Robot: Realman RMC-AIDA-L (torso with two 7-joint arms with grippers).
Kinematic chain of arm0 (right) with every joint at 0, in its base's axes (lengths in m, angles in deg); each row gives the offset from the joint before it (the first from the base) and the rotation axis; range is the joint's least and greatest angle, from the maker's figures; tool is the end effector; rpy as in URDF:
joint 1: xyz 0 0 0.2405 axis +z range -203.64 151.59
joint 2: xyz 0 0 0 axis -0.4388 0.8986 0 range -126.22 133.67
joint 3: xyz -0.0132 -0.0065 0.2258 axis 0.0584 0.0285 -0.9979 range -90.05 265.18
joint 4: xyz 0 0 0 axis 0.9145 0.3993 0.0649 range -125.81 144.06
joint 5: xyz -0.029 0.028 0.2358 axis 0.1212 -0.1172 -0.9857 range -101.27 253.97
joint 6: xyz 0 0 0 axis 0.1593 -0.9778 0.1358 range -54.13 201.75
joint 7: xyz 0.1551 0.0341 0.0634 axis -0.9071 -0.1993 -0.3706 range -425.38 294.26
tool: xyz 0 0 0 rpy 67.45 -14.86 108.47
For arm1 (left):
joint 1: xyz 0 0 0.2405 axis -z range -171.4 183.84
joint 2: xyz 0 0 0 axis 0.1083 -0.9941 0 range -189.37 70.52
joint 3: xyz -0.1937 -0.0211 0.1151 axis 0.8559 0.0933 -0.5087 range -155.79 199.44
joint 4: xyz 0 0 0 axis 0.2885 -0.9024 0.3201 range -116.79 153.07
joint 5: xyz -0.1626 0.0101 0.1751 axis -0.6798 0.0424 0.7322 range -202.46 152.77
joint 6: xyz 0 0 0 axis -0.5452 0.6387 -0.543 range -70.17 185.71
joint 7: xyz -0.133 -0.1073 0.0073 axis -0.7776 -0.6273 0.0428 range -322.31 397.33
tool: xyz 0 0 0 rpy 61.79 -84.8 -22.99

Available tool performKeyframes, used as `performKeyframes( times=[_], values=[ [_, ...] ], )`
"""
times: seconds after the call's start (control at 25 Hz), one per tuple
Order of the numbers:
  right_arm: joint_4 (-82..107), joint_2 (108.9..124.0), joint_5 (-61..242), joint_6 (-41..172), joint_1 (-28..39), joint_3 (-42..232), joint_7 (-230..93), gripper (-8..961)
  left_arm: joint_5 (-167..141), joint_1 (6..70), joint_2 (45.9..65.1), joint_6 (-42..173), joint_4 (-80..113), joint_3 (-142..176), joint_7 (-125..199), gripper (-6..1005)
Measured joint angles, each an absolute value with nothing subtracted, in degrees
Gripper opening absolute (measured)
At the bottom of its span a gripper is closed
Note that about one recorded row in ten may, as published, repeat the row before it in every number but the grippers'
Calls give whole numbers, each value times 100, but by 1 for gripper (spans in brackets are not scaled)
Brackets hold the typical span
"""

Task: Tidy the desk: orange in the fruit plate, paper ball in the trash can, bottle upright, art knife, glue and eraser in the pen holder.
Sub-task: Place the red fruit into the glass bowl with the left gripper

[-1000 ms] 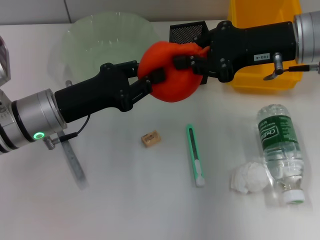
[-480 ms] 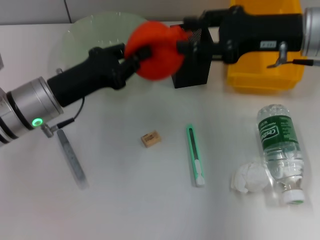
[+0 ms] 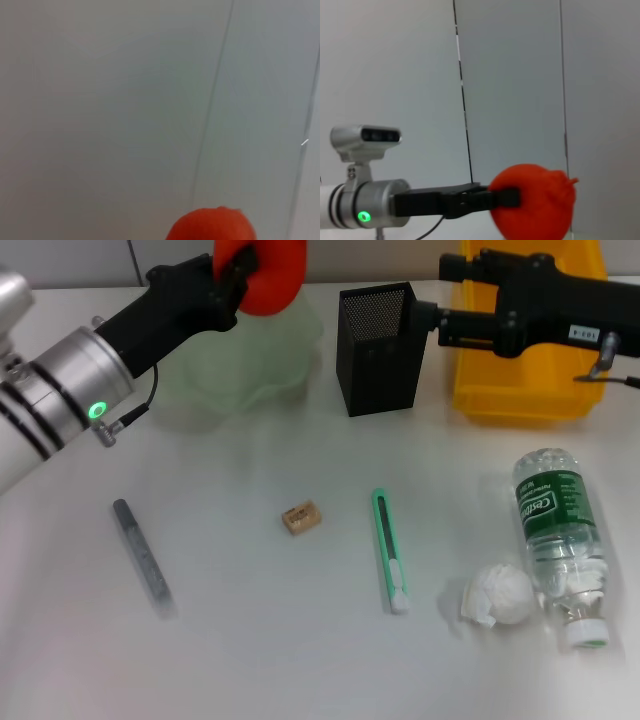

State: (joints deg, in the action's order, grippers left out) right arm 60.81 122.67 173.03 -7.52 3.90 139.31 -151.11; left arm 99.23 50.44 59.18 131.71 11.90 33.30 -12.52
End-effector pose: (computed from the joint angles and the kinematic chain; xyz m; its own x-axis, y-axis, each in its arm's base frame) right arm 0.1749 0.3980 0.0347 0.7789 -0.1437 -0.6105 -0.3867 -0.8763 -0.2871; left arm -0.2154 0.4126 -0.0372 0.5567 0.1175 0.8224 0.6480 -0.6809 -0.3413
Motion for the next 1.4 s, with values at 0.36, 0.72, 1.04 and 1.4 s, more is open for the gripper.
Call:
performKeyframes(
  times=[0.36, 0.72, 1.04, 1.4],
  values=[
    [5922, 12272, 17303, -916, 241, 13978, -15106, 745, 9692, 5373, 5934, 11264, 1658, 3600, -192, 84],
    [5900, 12268, 17305, -942, 243, 13951, -15134, 743, 9662, 5287, 5927, 10677, 1809, 3979, 126, 149],
    [5894, 12264, 17322, -942, 266, 13960, -15155, 742, 9660, 5233, 5932, 10699, 1818, 3984, 103, 236],
    [6015, 12170, 17314, -1150, 216, 13909, -15556, 742, 9880, 4879, 5800, 12610, 1637, 3753, -1193, 557]
  ],
)
